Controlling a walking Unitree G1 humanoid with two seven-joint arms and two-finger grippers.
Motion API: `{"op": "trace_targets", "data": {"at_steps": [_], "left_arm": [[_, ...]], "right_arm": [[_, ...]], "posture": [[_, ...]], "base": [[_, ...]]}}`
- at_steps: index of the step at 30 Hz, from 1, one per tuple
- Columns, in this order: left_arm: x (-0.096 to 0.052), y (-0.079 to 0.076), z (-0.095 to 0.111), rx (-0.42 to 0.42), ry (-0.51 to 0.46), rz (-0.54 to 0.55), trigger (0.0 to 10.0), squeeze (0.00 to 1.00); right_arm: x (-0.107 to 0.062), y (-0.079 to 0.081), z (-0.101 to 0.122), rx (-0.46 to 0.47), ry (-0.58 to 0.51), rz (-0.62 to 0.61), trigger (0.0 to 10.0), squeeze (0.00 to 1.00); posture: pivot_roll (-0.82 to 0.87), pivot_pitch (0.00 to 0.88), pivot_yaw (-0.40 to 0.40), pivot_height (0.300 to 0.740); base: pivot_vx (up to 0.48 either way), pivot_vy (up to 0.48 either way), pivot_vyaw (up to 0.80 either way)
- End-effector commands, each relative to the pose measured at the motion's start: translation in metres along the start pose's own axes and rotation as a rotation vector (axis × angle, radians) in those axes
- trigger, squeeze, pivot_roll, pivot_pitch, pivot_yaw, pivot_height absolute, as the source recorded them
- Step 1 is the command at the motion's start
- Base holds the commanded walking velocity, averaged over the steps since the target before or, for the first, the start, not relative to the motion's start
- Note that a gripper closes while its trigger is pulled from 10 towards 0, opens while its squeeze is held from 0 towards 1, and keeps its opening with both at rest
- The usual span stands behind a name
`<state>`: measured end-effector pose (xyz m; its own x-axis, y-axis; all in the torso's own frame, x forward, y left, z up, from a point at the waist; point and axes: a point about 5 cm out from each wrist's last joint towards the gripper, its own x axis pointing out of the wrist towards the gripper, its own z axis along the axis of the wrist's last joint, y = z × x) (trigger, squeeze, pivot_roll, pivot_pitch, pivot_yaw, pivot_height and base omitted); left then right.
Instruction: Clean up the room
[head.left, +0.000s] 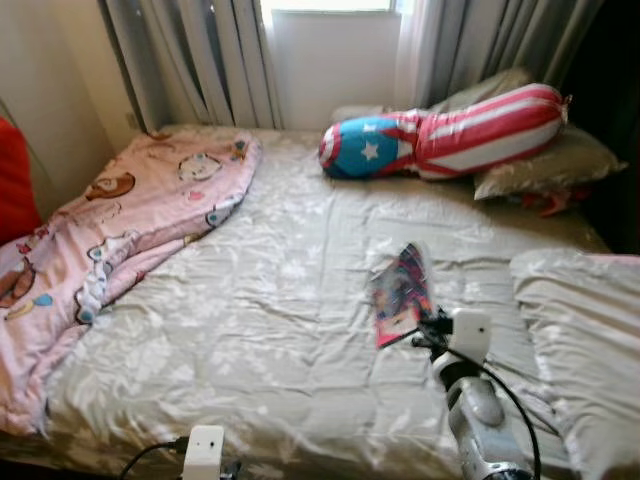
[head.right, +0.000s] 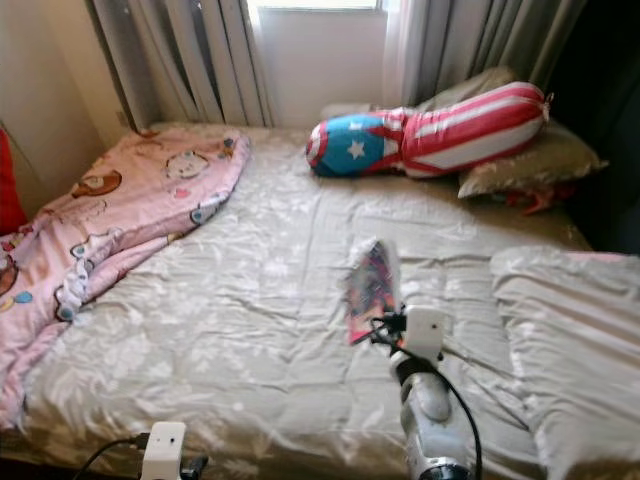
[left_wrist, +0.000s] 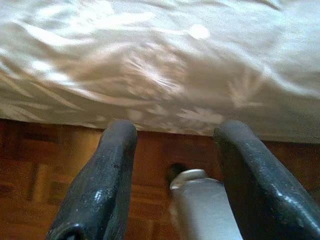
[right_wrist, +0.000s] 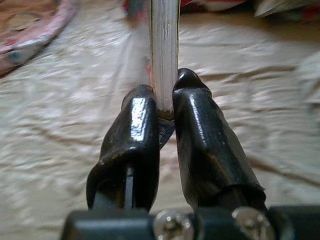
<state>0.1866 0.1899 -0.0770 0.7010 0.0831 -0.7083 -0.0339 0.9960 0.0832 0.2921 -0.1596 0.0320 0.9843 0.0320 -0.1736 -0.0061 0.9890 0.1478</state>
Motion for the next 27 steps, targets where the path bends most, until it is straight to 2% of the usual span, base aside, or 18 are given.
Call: {"op": "trace_targets", "data": {"at_steps": [1, 20, 27], "left_arm": [[-0.0012, 0.0108, -0.0035, 0.012, 0.020, 0.026, 10.0, 0.00], [-0.0018, 0.0142, -0.0052, -0.014, 0.030, 0.018, 10.0, 0.00], [-0.0014, 0.0128, -0.0049, -0.013, 0.033, 0.017, 10.0, 0.00]], "right_arm": [[0.0053, 0.0090, 0.0107, 0.008, -0.047, 0.027, 10.0, 0.00], [0.0058, 0.0051, 0.0111, 0.000, -0.044, -0.012, 10.0, 0.00], [0.0068, 0.0054, 0.0107, 0.001, -0.035, -0.002, 10.0, 0.00]], "posture": [[0.00, 0.000, -0.030, 0.732], [0.00, 0.000, -0.031, 0.732], [0.00, 0.000, -0.030, 0.732]], "base": [[0.000, -0.240, 0.00], [0.000, -0.013, 0.00], [0.000, 0.000, -0.77]]}}
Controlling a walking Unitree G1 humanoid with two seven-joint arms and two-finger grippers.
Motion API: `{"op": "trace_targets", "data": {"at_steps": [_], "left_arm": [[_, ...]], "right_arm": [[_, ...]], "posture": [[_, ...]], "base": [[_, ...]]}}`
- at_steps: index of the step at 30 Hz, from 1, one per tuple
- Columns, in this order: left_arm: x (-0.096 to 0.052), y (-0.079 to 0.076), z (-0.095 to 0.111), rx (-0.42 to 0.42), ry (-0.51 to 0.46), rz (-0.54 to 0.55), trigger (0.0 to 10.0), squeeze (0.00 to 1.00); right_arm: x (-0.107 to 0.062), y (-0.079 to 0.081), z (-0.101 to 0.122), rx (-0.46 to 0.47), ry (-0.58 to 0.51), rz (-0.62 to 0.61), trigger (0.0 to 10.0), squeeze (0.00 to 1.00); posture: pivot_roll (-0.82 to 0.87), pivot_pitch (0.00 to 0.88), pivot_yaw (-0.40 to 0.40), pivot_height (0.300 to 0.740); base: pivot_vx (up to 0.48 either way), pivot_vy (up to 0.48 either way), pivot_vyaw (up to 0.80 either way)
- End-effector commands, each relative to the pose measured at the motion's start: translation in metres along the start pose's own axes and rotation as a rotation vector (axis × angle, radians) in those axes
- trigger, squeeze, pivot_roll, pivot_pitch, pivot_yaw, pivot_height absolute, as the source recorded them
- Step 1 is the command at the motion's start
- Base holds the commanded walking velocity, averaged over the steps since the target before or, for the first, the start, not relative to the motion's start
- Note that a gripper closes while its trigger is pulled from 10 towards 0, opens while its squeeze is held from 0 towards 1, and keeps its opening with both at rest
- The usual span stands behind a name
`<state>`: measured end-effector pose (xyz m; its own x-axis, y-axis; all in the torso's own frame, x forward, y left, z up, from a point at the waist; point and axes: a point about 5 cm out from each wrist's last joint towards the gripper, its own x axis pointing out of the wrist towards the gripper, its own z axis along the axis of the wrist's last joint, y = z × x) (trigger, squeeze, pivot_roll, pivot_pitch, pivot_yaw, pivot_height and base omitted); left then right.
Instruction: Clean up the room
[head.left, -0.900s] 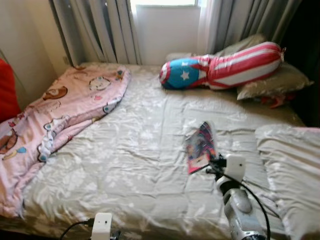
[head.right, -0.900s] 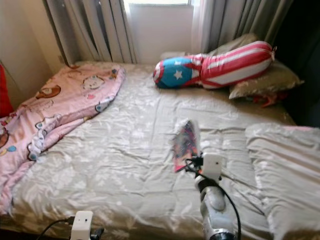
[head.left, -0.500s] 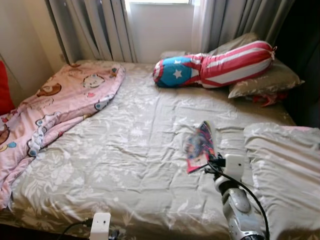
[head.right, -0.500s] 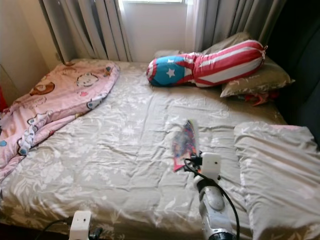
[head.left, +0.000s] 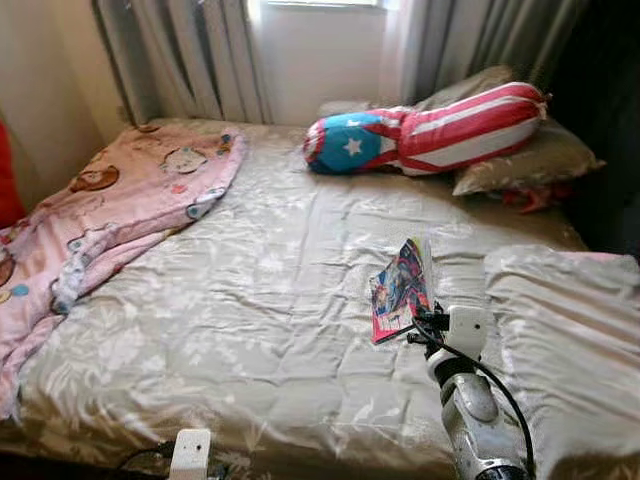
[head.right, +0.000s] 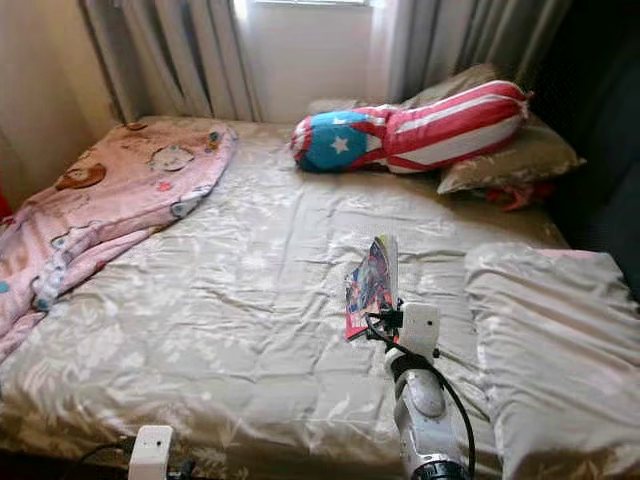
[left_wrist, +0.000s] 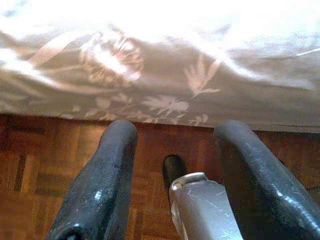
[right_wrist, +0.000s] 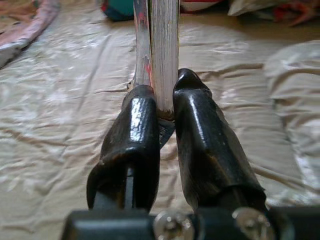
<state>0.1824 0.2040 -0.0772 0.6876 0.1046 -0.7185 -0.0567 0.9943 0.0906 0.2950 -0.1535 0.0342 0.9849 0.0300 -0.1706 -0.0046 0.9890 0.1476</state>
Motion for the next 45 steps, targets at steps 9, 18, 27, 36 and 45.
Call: {"op": "trace_targets", "data": {"at_steps": [9, 18, 27, 36, 45], "left_arm": [[-0.002, -0.003, -0.007, 0.000, 0.035, -0.006, 10.0, 0.00], [-0.004, 0.003, -0.014, 0.001, 0.060, 0.000, 10.0, 0.00], [-0.004, 0.004, -0.014, -0.002, 0.064, 0.006, 10.0, 0.00], [-0.003, 0.003, -0.013, -0.002, 0.065, 0.009, 10.0, 0.00], [-0.002, 0.001, -0.009, -0.002, 0.051, 0.001, 10.0, 0.00]], "right_arm": [[0.004, 0.000, 0.007, -0.006, -0.026, 0.002, 10.0, 0.00], [0.003, 0.000, 0.008, -0.009, -0.037, 0.001, 10.0, 0.00], [0.004, -0.002, 0.008, -0.018, -0.040, -0.010, 10.0, 0.00], [0.004, -0.002, 0.008, -0.017, -0.038, -0.015, 10.0, 0.00], [0.004, -0.001, 0.007, -0.019, -0.028, -0.011, 10.0, 0.00]], "posture": [[0.00, 0.000, -0.030, 0.732], [0.00, 0.000, -0.032, 0.732], [0.00, 0.000, -0.031, 0.732], [0.00, 0.000, -0.031, 0.732], [0.00, 0.000, -0.031, 0.732]], "base": [[0.000, 0.000, -0.77], [0.000, 0.000, -0.25], [0.110, 0.000, 0.00], [0.259, 0.000, 0.00], [0.185, 0.000, -0.05]]}}
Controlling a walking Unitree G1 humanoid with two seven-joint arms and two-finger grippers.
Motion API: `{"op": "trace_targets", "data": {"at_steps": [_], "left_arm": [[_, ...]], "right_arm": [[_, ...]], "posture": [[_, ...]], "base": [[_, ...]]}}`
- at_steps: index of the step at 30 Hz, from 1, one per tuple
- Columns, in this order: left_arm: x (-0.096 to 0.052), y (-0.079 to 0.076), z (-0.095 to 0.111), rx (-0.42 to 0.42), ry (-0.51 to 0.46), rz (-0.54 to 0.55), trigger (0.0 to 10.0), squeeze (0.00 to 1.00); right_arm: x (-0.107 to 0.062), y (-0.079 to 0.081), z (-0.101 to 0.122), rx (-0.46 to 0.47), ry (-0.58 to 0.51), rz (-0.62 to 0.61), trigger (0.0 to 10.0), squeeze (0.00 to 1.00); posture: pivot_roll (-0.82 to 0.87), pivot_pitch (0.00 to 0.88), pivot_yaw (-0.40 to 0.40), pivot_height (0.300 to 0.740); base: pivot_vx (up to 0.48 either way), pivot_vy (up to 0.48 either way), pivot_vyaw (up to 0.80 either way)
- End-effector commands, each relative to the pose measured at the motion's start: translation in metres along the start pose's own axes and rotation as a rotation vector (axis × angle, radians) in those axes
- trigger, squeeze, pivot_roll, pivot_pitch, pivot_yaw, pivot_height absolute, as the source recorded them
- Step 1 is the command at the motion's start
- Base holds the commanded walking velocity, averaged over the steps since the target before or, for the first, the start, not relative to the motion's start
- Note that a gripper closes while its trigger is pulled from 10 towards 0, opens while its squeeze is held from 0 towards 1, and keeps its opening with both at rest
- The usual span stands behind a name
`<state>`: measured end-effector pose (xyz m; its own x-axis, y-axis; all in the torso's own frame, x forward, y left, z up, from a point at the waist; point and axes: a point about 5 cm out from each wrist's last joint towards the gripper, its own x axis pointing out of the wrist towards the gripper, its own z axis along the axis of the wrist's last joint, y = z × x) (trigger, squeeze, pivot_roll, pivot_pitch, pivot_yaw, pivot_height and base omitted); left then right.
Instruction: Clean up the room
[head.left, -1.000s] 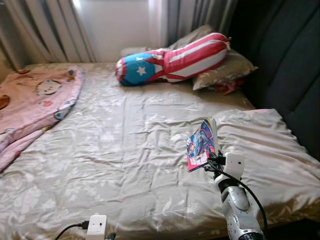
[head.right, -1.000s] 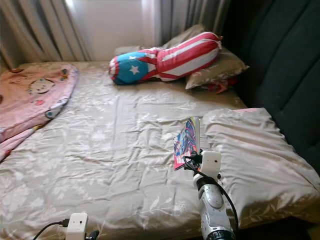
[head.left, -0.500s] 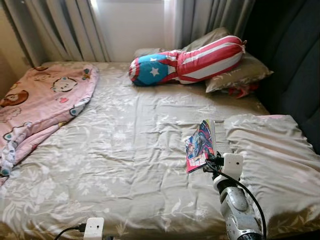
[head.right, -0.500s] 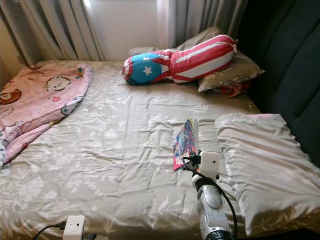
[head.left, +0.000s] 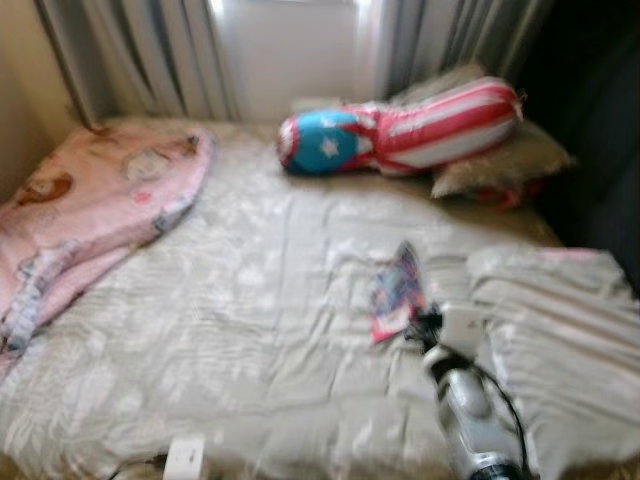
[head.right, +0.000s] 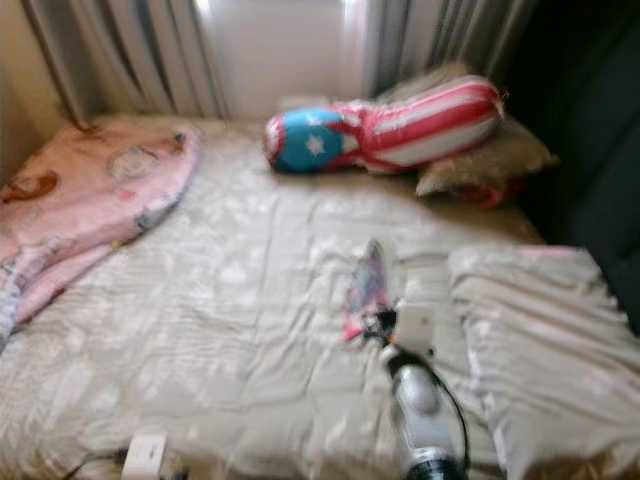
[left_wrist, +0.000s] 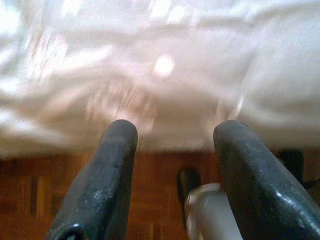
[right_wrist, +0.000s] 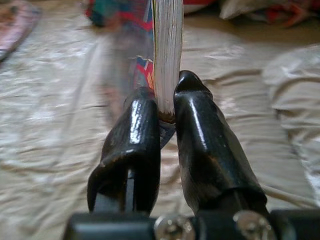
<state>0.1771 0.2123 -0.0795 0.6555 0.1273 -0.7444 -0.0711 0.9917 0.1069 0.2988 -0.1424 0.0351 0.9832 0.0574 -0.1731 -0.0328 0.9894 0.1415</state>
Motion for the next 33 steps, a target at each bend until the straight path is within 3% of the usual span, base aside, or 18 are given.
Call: {"op": "trace_targets", "data": {"at_steps": [1, 7, 15, 16, 21, 22, 26, 33], "left_arm": [[0.000, -0.007, -0.003, -0.003, 0.008, -0.021, 10.0, 0.00], [-0.001, -0.005, -0.001, -0.014, -0.019, -0.022, 10.0, 0.00], [0.003, -0.005, 0.032, -0.103, -0.188, -0.036, 10.0, 0.00], [0.004, -0.008, 0.042, -0.116, -0.242, -0.046, 10.0, 0.00], [0.004, -0.009, 0.058, -0.133, -0.330, -0.055, 10.0, 0.00], [0.002, -0.007, 0.073, -0.140, -0.423, -0.054, 10.0, 0.00], [-0.001, -0.003, 0.081, -0.153, -0.492, -0.049, 10.0, 0.00], [-0.019, 0.007, 0.107, -0.105, -0.701, -0.050, 10.0, 0.00]], "right_arm": [[0.000, -0.012, 0.007, -0.009, -0.034, -0.038, 10.0, 0.00], [0.000, -0.011, 0.006, -0.013, -0.037, -0.034, 10.0, 0.00], [-0.002, -0.012, 0.005, -0.006, -0.039, -0.034, 10.0, 0.00], [-0.003, -0.011, 0.004, -0.004, -0.039, -0.032, 10.0, 0.00], [-0.004, -0.011, 0.003, 0.001, -0.039, -0.029, 10.0, 0.00], [-0.005, -0.011, 0.002, 0.002, -0.039, -0.024, 10.0, 0.00], [-0.007, -0.011, 0.001, 0.002, -0.040, -0.024, 10.0, 0.00], [-0.011, -0.011, -0.001, 0.005, -0.041, -0.014, 10.0, 0.00]], "posture": [[0.00, 0.000, -0.031, 0.732], [0.00, 0.000, -0.030, 0.732], [0.00, 0.000, -0.027, 0.732], [0.00, 0.000, -0.026, 0.732], [0.00, 0.000, -0.022, 0.732], [0.00, 0.000, -0.020, 0.732], [0.00, 0.000, -0.018, 0.732], [-0.01, 0.000, -0.013, 0.732]], "base": [[0.000, 0.000, 0.00], [0.000, 0.000, 0.00], [0.000, 0.000, 0.00], [0.000, 0.000, 0.00], [0.000, 0.000, 0.00], [0.000, 0.000, 0.00], [0.000, 0.000, 0.00], [0.000, 0.000, 0.00]]}}
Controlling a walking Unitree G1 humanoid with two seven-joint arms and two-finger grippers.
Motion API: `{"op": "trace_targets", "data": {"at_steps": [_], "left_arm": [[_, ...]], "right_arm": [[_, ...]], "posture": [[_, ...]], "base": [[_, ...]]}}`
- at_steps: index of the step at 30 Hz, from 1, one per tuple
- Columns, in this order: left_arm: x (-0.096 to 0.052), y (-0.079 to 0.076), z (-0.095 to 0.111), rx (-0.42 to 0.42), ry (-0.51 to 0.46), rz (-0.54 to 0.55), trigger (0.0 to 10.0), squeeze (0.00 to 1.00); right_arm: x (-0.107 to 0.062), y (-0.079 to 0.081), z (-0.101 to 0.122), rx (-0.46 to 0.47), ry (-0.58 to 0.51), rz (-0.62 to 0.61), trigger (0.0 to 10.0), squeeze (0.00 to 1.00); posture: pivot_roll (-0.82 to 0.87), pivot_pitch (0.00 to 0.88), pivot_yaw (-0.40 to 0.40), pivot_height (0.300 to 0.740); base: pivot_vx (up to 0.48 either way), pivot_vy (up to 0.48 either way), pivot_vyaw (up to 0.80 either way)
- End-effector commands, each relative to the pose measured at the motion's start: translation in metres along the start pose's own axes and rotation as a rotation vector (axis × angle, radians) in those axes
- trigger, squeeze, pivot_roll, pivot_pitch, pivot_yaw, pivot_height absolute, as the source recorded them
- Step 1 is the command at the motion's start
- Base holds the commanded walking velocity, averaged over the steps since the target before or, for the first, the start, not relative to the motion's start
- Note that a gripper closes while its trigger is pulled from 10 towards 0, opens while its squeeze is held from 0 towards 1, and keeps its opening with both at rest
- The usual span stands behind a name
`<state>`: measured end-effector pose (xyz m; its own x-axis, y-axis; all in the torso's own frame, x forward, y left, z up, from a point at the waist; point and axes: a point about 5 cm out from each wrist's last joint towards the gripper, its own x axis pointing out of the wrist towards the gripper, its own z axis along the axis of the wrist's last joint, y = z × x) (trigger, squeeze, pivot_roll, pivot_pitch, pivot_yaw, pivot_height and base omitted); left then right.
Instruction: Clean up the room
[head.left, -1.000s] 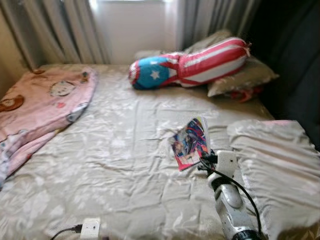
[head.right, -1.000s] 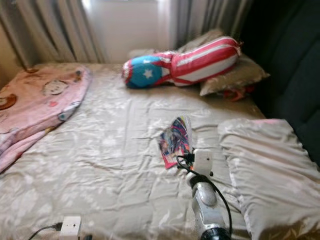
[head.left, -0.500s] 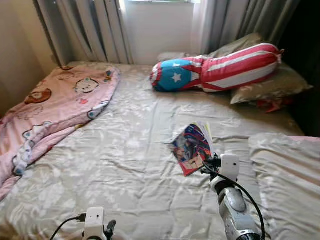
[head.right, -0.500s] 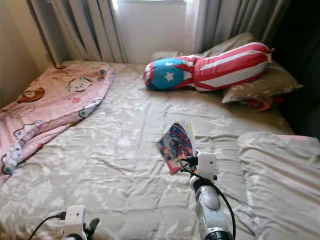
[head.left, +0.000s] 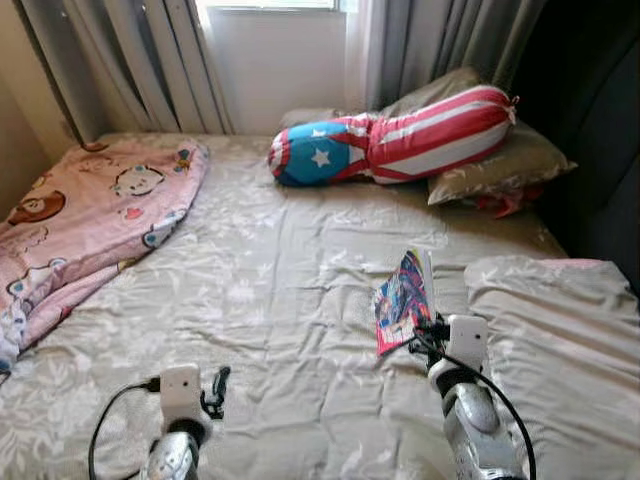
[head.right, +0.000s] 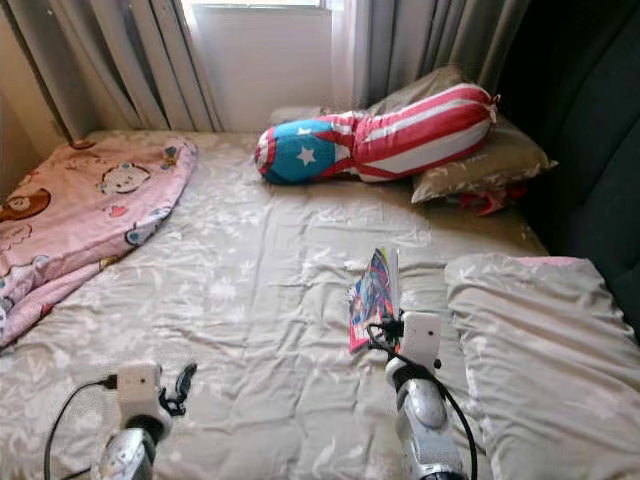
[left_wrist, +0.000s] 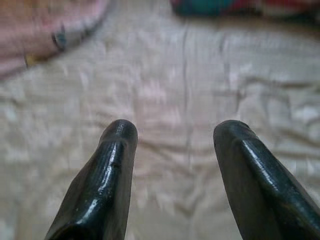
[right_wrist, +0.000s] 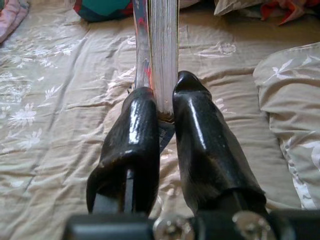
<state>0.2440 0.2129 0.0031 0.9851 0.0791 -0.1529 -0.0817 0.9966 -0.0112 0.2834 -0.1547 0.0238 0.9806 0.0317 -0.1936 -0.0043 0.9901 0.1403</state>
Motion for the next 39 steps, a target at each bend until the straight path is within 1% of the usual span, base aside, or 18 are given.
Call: {"op": "trace_targets", "data": {"at_steps": [1, 4, 6, 11, 13, 17, 21, 26, 30, 33, 36, 39], "left_arm": [[0.000, 0.002, 0.005, 0.005, -0.019, -0.001, 10.0, 0.00], [0.001, -0.001, 0.007, 0.002, -0.034, -0.002, 10.0, 0.00], [0.005, -0.011, 0.011, -0.007, -0.046, -0.019, 10.0, 0.00], [0.006, -0.023, 0.014, -0.023, -0.043, -0.041, 10.0, 0.00], [0.006, -0.024, 0.014, -0.025, -0.041, -0.044, 10.0, 0.00], [0.005, -0.024, 0.014, -0.020, -0.033, -0.049, 10.0, 0.00], [0.005, -0.023, 0.015, -0.017, -0.027, -0.045, 10.0, 0.00], [0.002, -0.025, 0.011, -0.008, -0.005, -0.057, 10.0, 0.00], [0.002, -0.024, 0.011, -0.008, -0.003, -0.056, 10.0, 0.00], [0.001, -0.024, 0.012, -0.010, -0.002, -0.054, 10.0, 0.00], [0.001, -0.025, 0.012, -0.006, 0.000, -0.056, 10.0, 0.00], [0.002, -0.026, 0.013, 0.006, -0.001, -0.069, 10.0, 0.00]], "right_arm": [[0.002, 0.002, 0.011, 0.002, -0.058, 0.016, 10.0, 0.00], [0.002, 0.002, 0.011, 0.003, -0.056, 0.017, 10.0, 0.00], [0.002, 0.003, 0.009, 0.000, -0.047, 0.021, 10.0, 0.00], [0.004, 0.005, 0.008, -0.016, -0.020, 0.020, 10.0, 0.00], [0.004, 0.004, 0.008, -0.024, -0.019, 0.021, 10.0, 0.00], [0.004, 0.004, 0.010, -0.029, -0.030, 0.023, 10.0, 0.00], [0.003, 0.003, 0.010, -0.009, -0.042, 0.012, 10.0, 0.00], [0.001, 0.002, 0.006, -0.021, -0.022, 0.006, 10.0, 0.00], [0.001, 0.002, 0.006, -0.020, -0.022, 0.004, 10.0, 0.00], [0.002, 0.003, 0.005, -0.023, -0.001, 0.011, 10.0, 0.00], [0.003, 0.006, 0.003, -0.024, 0.005, 0.030, 10.0, 0.00], [0.001, 0.008, 0.005, -0.005, -0.013, 0.033, 10.0, 0.00]], "posture": [[-0.01, 0.000, -0.015, 0.732], [-0.01, 0.000, -0.018, 0.732], [-0.01, 0.000, -0.018, 0.732], [-0.01, 0.000, -0.017, 0.727], [-0.01, 0.000, -0.017, 0.717], [-0.01, 0.000, -0.016, 0.683], [-0.01, 0.000, -0.015, 0.683], [-0.01, 0.000, -0.013, 0.683], [-0.01, 0.000, -0.013, 0.683], [-0.01, 0.000, -0.014, 0.683], [0.00, 0.000, -0.014, 0.665], [0.00, 0.000, -0.011, 0.665]], "base": [[0.000, 0.000, 0.00], [0.000, 0.000, 0.00], [0.000, 0.000, 0.00], [0.000, 0.000, 0.00], [0.000, 0.000, 0.00], [0.000, 0.000, 0.00], [0.000, 0.000, 0.00], [0.000, 0.000, 0.00], [0.000, 0.000, 0.00], [0.000, 0.000, 0.00], [0.000, 0.000, 0.00], [0.000, 0.000, 0.00]]}}
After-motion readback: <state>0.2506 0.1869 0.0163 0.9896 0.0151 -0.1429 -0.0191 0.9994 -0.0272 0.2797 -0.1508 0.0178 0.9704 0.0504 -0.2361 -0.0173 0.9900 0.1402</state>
